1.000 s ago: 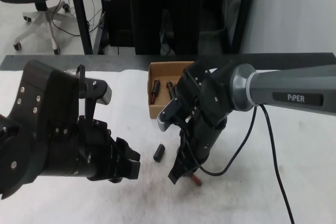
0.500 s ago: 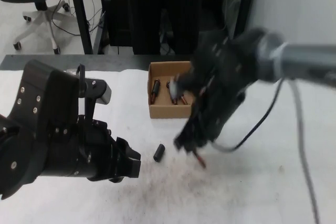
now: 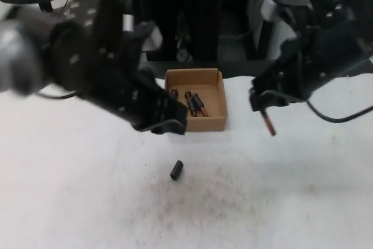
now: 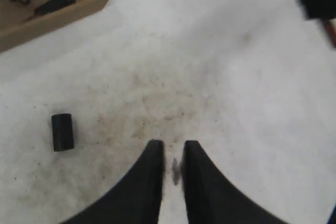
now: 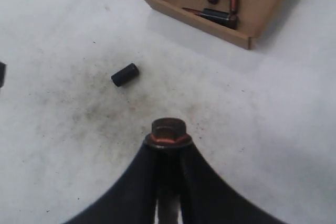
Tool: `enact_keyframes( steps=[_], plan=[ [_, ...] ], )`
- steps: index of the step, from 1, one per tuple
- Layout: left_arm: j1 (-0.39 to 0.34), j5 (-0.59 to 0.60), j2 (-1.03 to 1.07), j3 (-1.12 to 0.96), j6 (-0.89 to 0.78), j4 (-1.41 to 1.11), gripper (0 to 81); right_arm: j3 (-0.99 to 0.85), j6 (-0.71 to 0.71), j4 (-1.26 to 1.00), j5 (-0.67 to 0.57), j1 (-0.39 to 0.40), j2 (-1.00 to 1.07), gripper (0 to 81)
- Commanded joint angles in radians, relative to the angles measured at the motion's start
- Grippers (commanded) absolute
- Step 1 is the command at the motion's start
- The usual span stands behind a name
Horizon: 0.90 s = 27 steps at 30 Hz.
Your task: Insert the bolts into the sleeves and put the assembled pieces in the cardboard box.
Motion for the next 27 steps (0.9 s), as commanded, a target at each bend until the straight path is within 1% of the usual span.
enact_keyframes(
  steps=[1,3,5,9,12,15,21,27],
  plan=[
    [-0.026,-0.066,0.075,-0.066,0.049,0.09,25.1,0.024,-0.008,0.003,-0.013,-0.027,-0.027,0.8],
    [-0.05,-0.132,0.142,-0.12,0.062,0.134,30.6,0.039,-0.008,0.003,-0.013,-0.05,-0.043,0.8],
    [-0.068,-0.175,0.199,-0.165,0.062,0.164,32.2,0.053,-0.008,0.003,-0.013,-0.07,-0.054,0.8],
    [-0.102,-0.208,0.283,-0.228,0.062,0.194,32.2,0.076,-0.008,0.023,-0.013,-0.089,-0.069,0.8],
    [-0.123,-0.256,0.308,-0.246,0.062,0.197,32.2,0.101,-0.006,0.027,-0.034,-0.093,-0.076,0.8],
    [-0.136,-0.321,0.314,-0.247,0.095,0.193,32.2,0.126,-0.006,0.024,-0.053,-0.093,-0.078,0.8],
    [-0.141,-0.472,0.336,-0.247,0.129,0.204,32.2,0.157,-0.006,0.01,-0.066,-0.093,-0.084,0.8],
    [-0.141,-0.531,0.361,-0.248,0.108,0.207,32.2,0.156,-0.006,0.01,-0.066,-0.093,-0.095,0.8]
  ],
)
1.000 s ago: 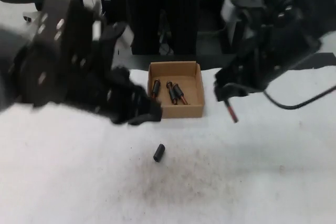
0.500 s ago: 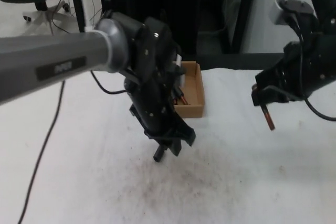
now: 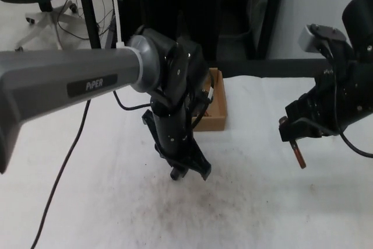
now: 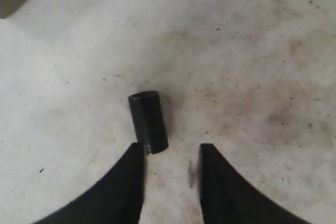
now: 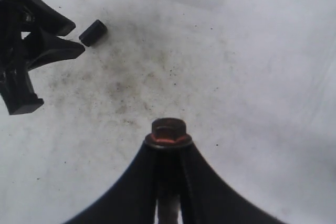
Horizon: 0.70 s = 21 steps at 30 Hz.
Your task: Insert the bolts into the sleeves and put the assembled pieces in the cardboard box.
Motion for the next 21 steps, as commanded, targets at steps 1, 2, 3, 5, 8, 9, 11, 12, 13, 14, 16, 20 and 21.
enact_keyframes(
  steps=[1,2,3,5,8,9,11,12,13,14,16,20,21],
  plan=[
    [-0.003,-0.04,0.013,-0.012,-0.014,0.004,32.2,0.0,-0.004,-0.013,-0.014,-0.004,-0.02,0.8],
    [-0.001,-0.04,0.018,-0.014,-0.014,0.004,32.2,0.0,-0.004,-0.013,-0.014,-0.004,-0.021,0.8],
    [-0.001,-0.04,0.025,-0.014,-0.014,0.004,32.2,0.0,-0.004,-0.013,-0.014,-0.004,-0.023,0.8],
    [0.001,-0.04,0.036,-0.014,-0.014,0.004,32.2,0.0,-0.004,-0.013,-0.014,-0.004,-0.026,0.8],
    [0.004,-0.04,0.045,-0.014,-0.014,0.001,32.2,0.0,-0.004,-0.013,-0.014,-0.004,-0.03,0.8],
    [0.006,-0.038,0.047,-0.014,-0.014,-0.003,32.2,0.0,-0.004,-0.013,-0.014,-0.004,-0.03,0.8],
    [0.007,-0.038,0.047,-0.014,-0.014,-0.026,32.2,0.0,-0.004,-0.013,-0.014,-0.004,-0.03,0.8],
    [0.007,-0.038,0.047,-0.014,-0.014,-0.038,32.2,0.0,-0.004,-0.013,-0.014,-0.004,-0.03,0.8],
    [0.009,-0.038,0.047,-0.014,-0.014,-0.052,32.2,0.0,-0.004,-0.013,-0.014,-0.004,-0.03,0.8],
    [0.008,-0.036,0.047,-0.014,-0.016,-0.063,32.2,0.0,-0.004,-0.013,-0.014,-0.004,-0.03,0.8],
    [0.008,-0.033,0.052,-0.014,-0.015,-0.071,32.2,0.0,-0.004,-0.013,-0.014,-0.004,-0.03,0.8],
    [0.019,-0.03,0.064,-0.014,-0.053,-0.054,32.2,0.0,-0.004,-0.013,-0.014,-0.004,-0.03,0.8],
    [0.023,-0.021,0.065,-0.014,-0.064,-0.048,32.2,0.0,-0.004,-0.013,-0.014,-0.004,-0.03,0.8]
  ],
)
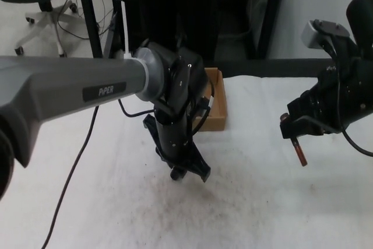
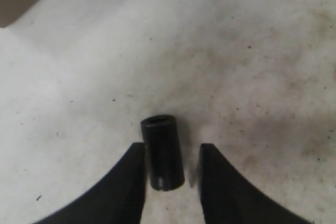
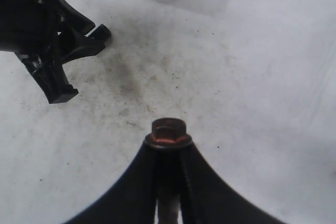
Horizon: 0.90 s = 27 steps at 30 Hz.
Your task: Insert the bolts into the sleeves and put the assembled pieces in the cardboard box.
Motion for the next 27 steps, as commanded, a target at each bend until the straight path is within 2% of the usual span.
enact_keyframes(
  steps=[1,13,23,24,26,27],
  plan=[
    [0.008,0.006,0.001,-0.009,-0.024,0.01,32.2,0.0,-0.004,-0.011,-0.014,-0.004,-0.015,0.8],
    [0.011,0.069,0.034,-0.009,-0.039,-0.015,32.2,0.0,-0.004,-0.011,-0.014,-0.004,-0.015,0.8],
    [0.011,0.064,0.073,-0.009,-0.035,0.017,31.4,0.0,-0.004,-0.011,-0.014,-0.004,-0.015,0.8],
    [0.011,0.064,0.073,-0.009,-0.032,0.014,27.3,0.0,-0.004,-0.011,-0.014,-0.004,-0.015,0.8],
    [0.011,0.064,0.073,-0.009,-0.016,0.014,11.2,0.0,-0.004,-0.011,-0.01,-0.004,-0.015,0.8],
    [0.011,0.064,0.071,-0.009,-0.011,0.017,0.3,0.0,-0.004,-0.011,-0.009,-0.004,-0.015,0.8]
  ],
)
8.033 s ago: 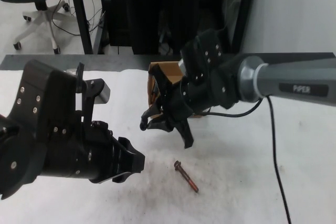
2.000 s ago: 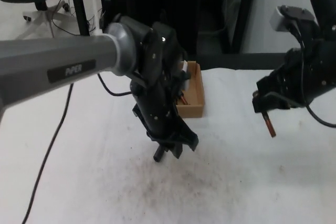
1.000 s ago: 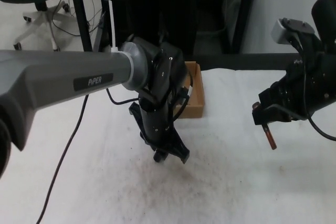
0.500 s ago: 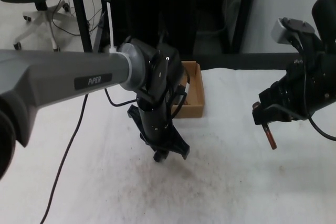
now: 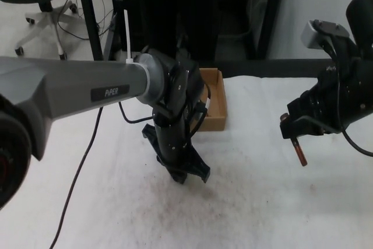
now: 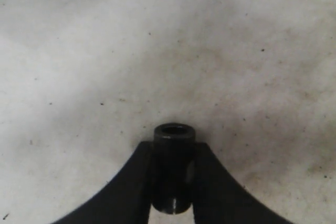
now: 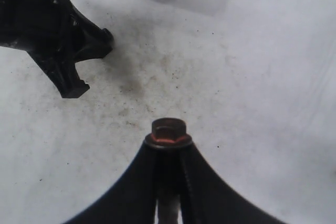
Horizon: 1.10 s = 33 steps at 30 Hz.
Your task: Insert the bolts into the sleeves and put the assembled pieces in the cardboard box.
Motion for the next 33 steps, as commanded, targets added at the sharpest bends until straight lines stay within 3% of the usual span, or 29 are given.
enact_keyframes(
  steps=[1,9,15,18,21,26,30,33],
  plan=[
    [0.001,-0.001,0.019,0.006,0.009,0.017,0.5,0.0,-0.004,-0.011,-0.009,-0.004,-0.015,0.8],
    [0.001,-0.001,-0.119,0.01,0.011,0.0,0.4,0.0,0.077,-0.112,-0.027,-0.007,-0.015,0.8],
    [-0.002,-0.005,-0.431,0.106,-0.002,-0.077,0.4,0.0,0.208,-0.328,-0.127,-0.018,-0.016,0.8],
    [0.003,0.004,-0.624,0.259,-0.065,-0.228,0.4,0.0,0.277,-0.429,-0.207,-0.018,-0.016,0.8],
    [0.003,0.072,-0.818,0.464,-0.17,-0.459,0.4,0.0,0.38,-0.571,-0.314,-0.016,-0.016,0.8],
    [0.003,0.307,-1.035,0.849,-0.293,-1.025,0.4,0.051,0.631,-0.976,-0.478,0.001,-0.026,0.8],
    [0.003,0.344,-1.069,1.065,-0.36,-1.456,0.4,0.149,0.83,-1.4,-0.538,0.023,-0.051,0.8],
    [0.003,0.346,-1.062,1.124,-0.356,-1.604,0.4,0.218,0.916,-1.697,-0.568,0.048,-0.07,0.8]
  ],
)
